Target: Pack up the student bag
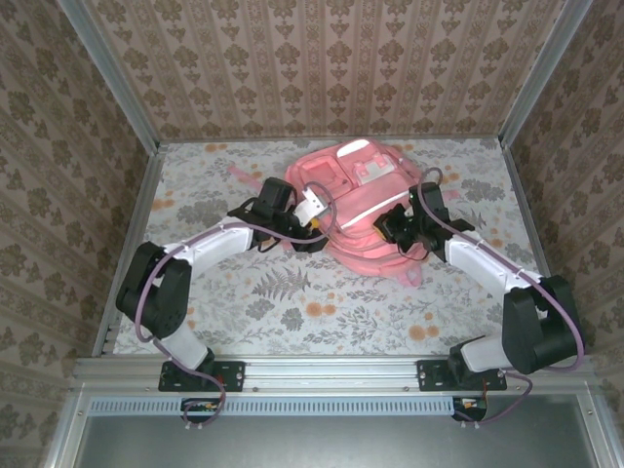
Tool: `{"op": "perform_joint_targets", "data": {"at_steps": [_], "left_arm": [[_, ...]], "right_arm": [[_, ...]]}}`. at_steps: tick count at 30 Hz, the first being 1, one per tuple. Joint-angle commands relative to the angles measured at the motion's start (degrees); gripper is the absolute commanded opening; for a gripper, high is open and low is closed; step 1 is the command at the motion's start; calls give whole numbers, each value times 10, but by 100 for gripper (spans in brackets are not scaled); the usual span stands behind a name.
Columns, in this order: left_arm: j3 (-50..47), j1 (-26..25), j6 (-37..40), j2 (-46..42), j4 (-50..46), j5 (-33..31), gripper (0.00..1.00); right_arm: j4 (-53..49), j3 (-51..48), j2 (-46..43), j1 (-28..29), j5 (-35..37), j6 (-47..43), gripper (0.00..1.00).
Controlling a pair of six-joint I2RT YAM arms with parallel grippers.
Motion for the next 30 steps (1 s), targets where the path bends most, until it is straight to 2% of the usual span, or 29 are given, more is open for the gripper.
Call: {"op": "perform_joint_targets", "data": {"at_steps": [1,8,19,22,30], "left_arm": [[15,1,17,21,33,17,60],[50,-2,34,69,42,37,61],[96,-8,61,108,20,53,56],[104,-10,59,117,18,68,51],[89,-12,52,100,20,81,18]], "right_arm": [[53,35,-15,-6,-28,14,0],[52,37,-11,-7,-37,15,0],[59,30,-7,-8,-43,16,0],[61,28,-5,-7,-43,17,0],[60,27,-3,-8,-38,16,0]]}}
